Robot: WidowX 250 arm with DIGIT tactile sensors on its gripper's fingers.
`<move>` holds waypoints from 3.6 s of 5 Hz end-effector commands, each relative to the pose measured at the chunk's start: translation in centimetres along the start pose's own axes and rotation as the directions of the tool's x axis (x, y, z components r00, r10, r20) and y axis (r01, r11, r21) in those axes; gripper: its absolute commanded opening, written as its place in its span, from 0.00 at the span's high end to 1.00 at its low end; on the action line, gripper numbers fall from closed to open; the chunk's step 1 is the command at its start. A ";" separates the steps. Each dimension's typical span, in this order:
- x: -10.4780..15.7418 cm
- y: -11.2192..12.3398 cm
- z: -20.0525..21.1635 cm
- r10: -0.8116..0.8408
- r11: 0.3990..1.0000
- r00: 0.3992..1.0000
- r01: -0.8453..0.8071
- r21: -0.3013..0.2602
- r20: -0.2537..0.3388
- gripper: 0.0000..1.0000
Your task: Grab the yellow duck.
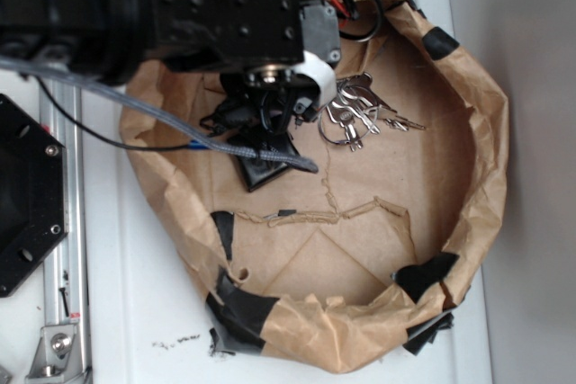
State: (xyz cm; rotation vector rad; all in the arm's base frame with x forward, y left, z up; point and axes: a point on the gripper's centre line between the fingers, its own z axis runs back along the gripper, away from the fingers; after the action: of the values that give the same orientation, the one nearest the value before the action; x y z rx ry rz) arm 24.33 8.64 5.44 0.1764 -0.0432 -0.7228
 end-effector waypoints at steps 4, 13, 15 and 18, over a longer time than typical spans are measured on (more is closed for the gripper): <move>-2.0 0.0 0.3 0.071 0.997 0.996 -0.070 -0.011 0.047 0.00; 1.2 -0.8 1.1 0.125 0.992 0.985 -0.126 -0.004 -0.121 1.00; 9.1 -2.0 7.7 0.246 0.969 0.967 -0.247 0.004 -0.061 1.00; 8.0 -1.6 10.8 0.637 0.759 0.770 -0.633 -0.150 -0.032 1.00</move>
State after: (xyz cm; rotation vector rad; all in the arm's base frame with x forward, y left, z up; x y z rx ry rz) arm 27.79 0.19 13.66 0.0011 0.0093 -0.0648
